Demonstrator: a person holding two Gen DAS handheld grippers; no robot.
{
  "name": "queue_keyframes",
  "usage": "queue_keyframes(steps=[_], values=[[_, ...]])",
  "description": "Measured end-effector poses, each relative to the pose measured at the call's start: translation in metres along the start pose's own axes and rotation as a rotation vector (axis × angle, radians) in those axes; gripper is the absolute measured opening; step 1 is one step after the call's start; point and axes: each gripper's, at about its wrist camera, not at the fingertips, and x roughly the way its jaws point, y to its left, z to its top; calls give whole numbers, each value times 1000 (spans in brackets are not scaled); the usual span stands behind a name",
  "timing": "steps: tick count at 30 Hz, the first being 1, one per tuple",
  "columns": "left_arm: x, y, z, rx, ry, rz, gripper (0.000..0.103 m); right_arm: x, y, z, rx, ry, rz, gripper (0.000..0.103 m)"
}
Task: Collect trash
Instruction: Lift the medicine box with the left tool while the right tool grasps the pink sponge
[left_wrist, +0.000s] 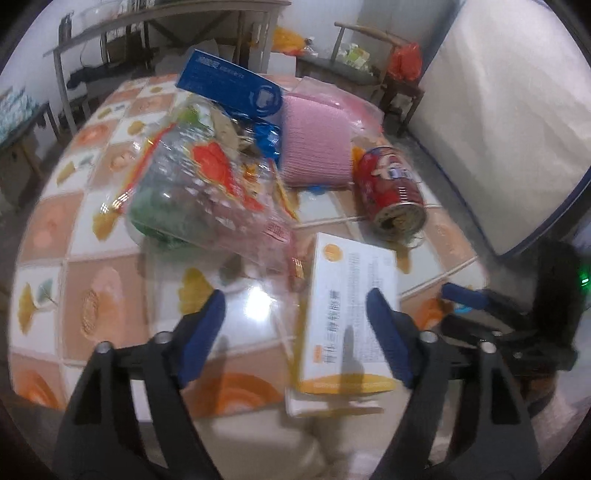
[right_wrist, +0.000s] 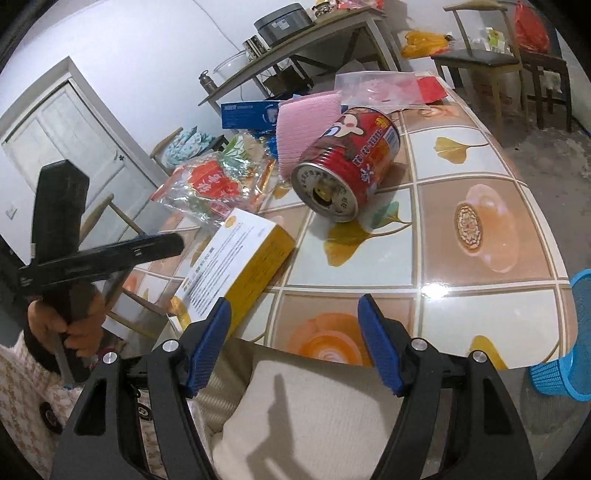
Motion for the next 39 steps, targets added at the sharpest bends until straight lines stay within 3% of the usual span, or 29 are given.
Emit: queue_keyframes(steps=[3, 9, 14, 22, 29, 34, 39], values=[[11, -19, -3, 40, 22, 20, 85, -4, -4, 0, 18, -12, -16, 69], [34, -55, -12, 232, 58, 146, 89, -16, -14, 0, 58, -41, -58, 69], [41, -61, -11, 273, 67, 122, 89, -19, -22, 3, 94, -52, -85, 69], [37, -60, -2, 236, 72, 81, 89, -17, -18, 10, 83, -49, -104, 69], [63, -52, -5, 172, 183, 83, 89, -16, -11, 10, 77, -50, -113, 69], [60, -48, -7, 160, 165, 78, 89, -16, -8, 10, 75, -47, -127, 69], [52, -43, -11, 159, 144, 70, 78, -16, -6, 12, 79, -52, -145, 69]])
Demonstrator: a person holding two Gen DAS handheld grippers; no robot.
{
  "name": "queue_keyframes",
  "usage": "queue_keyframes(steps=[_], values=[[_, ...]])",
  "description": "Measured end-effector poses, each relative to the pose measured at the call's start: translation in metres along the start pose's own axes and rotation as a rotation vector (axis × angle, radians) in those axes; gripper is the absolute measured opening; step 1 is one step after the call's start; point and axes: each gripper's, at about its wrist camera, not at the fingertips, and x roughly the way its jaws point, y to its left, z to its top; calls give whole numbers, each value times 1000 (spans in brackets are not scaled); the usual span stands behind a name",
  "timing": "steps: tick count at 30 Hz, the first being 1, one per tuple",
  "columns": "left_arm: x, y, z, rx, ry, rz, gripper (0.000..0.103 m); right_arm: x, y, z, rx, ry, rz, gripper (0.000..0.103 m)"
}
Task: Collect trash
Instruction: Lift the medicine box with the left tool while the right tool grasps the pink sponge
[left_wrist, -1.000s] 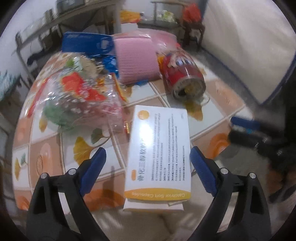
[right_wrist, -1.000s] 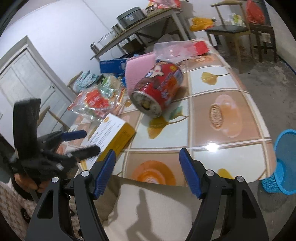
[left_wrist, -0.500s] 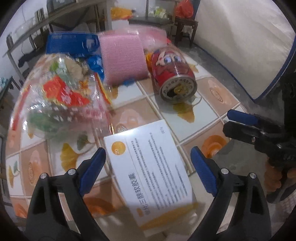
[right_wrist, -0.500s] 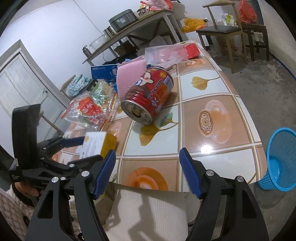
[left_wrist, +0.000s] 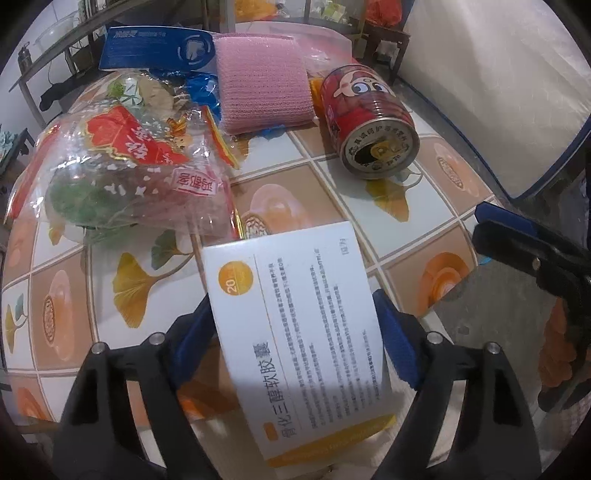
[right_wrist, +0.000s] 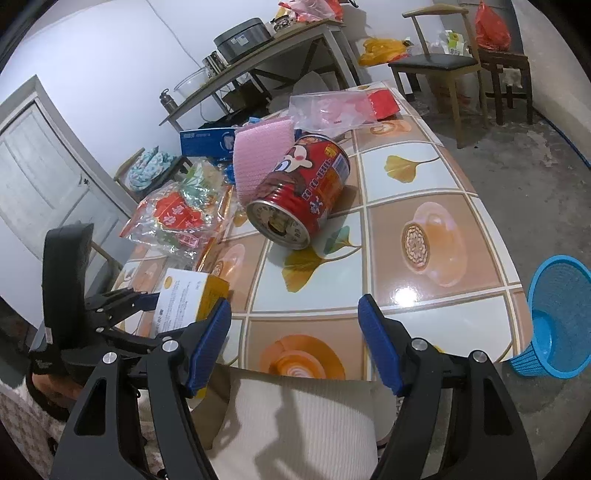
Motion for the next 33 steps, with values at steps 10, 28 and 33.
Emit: queue_keyframes(steps=[10, 28, 33], values=[[-15, 21, -17, -58, -51, -87, 76, -4, 9, 35, -11, -64, -45, 69], [-65, 46, -32, -117, -295, -234, 75, 86, 71, 157, -59, 30, -112, 82], [-65, 54, -35, -132, -310, -244, 75, 135, 85, 170, -91, 117, -215, 83]])
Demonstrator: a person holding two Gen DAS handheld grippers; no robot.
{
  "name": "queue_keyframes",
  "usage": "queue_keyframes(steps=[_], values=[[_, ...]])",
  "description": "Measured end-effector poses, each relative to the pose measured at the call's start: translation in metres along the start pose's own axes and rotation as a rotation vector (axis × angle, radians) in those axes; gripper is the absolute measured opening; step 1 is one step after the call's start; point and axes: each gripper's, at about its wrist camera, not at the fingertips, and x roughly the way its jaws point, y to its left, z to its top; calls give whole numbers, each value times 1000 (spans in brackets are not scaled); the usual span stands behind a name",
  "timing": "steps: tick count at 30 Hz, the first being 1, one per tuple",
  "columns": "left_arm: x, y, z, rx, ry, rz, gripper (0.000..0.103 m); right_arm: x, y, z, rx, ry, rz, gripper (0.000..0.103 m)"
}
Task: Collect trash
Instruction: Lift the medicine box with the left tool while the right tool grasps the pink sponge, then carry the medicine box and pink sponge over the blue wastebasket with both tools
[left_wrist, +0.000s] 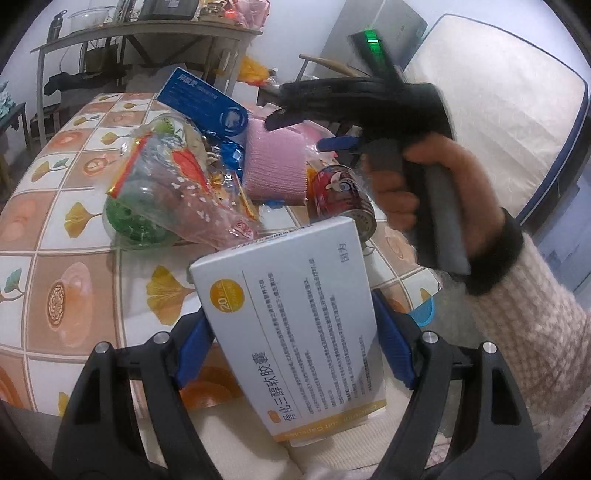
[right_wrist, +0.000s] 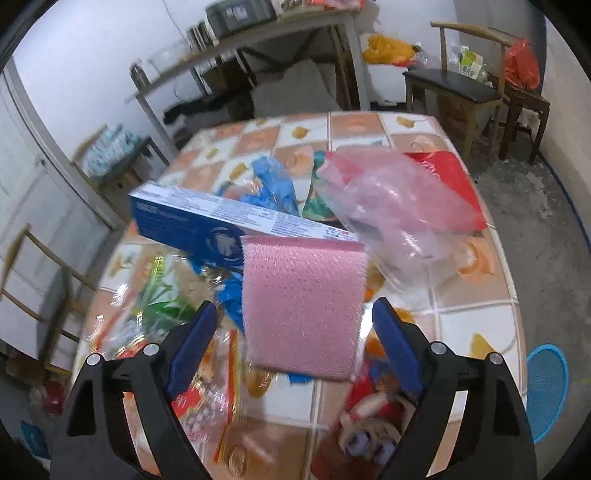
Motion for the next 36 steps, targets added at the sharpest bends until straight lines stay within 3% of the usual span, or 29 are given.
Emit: queue_keyframes(steps=[10, 17, 27, 36], values=[[-4, 11, -4, -28, -12, -21, 75, 40, 19, 15, -15, 64, -197, 85], [-3, 12, -5, -34, -9, -38, 75, 36, 14, 16, -11, 48, -249, 86], [1, 18, -2, -35, -6, -45, 75, 46, 1, 17, 38, 95, -159, 88], [1, 17, -3, -33, -7, -36, 75, 25, 4, 11, 45, 34, -115, 80]])
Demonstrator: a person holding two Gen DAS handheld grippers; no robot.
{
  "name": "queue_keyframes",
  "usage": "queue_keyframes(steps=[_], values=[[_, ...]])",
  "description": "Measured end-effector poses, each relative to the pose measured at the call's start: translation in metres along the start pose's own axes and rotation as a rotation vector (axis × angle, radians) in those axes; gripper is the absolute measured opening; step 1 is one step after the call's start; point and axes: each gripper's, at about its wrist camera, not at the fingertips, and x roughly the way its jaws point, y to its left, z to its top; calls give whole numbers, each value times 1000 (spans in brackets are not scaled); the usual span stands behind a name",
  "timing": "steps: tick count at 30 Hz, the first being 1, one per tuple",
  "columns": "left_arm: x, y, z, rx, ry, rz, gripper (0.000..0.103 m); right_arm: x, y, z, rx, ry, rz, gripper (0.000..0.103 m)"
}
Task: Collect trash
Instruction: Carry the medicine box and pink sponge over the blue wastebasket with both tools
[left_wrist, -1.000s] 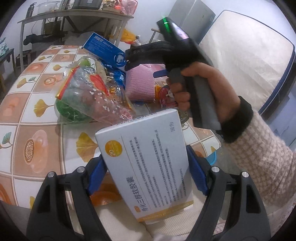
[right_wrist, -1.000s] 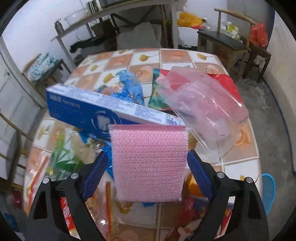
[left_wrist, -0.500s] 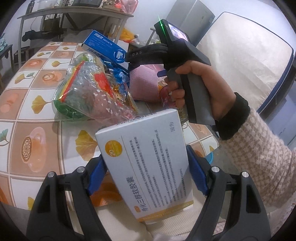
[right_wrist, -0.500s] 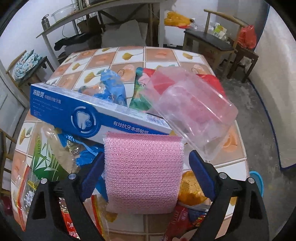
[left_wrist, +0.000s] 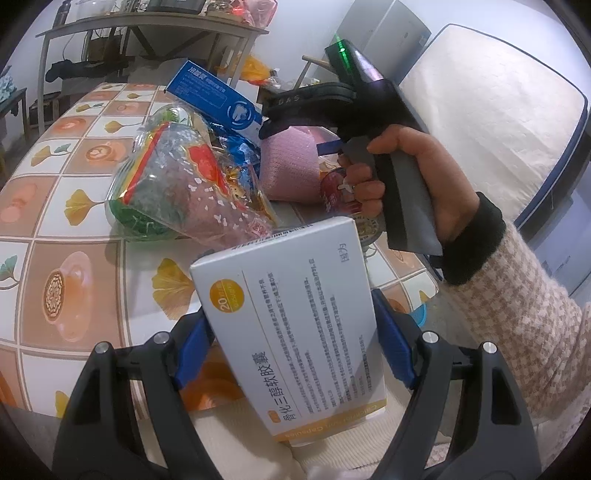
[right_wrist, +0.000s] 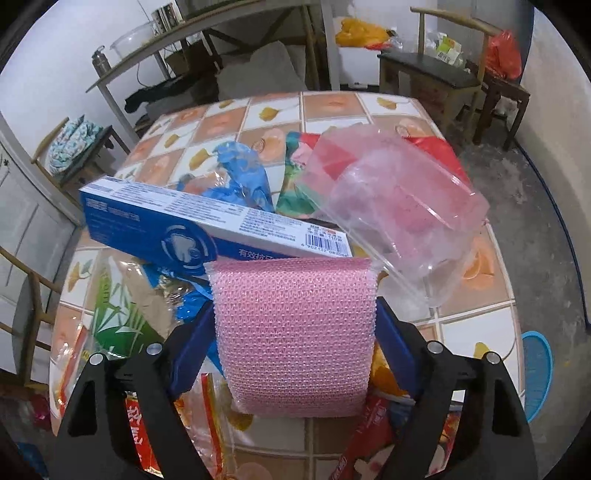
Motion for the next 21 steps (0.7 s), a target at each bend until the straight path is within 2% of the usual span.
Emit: queue_keyframes(steps=[6, 11, 21], values=[[-2, -3, -1, 8, -5, 7, 75, -28, -6, -3, 22, -75, 48, 80], [-4, -7, -1, 14, -12, 14, 75, -62, -20, -2, 57, -177, 146, 79], [-12, -14, 3, 31, -47, 43, 75, -121, -60, -10, 121, -340, 222, 78]])
